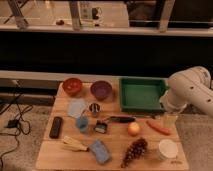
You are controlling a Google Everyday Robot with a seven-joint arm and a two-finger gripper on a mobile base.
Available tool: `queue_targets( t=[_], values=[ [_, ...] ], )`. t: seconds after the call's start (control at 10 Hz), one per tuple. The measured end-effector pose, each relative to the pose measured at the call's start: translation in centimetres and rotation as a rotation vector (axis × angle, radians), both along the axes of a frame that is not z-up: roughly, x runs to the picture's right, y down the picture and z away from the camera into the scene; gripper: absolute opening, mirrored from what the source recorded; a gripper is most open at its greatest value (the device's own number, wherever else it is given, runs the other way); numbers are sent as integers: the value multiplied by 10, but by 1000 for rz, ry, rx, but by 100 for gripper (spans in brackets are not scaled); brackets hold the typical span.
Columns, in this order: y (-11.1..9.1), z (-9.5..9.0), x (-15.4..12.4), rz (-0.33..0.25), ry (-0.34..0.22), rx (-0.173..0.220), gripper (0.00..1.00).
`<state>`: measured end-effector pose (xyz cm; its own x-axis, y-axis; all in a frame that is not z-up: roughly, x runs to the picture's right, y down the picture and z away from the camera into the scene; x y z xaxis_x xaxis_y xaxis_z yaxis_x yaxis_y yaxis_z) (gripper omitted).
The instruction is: Place eraser in paper cup
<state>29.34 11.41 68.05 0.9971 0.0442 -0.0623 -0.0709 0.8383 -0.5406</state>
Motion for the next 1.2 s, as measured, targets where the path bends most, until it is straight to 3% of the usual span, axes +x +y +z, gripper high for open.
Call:
queue_targets(
  t=[0.7, 0.9, 1.2],
  values=[
    [1, 0, 0, -1, -1, -4, 80],
    [17, -1, -11, -2, -22, -55, 80],
    [33, -3, -23, -11, -35, -94, 80]
  ],
)
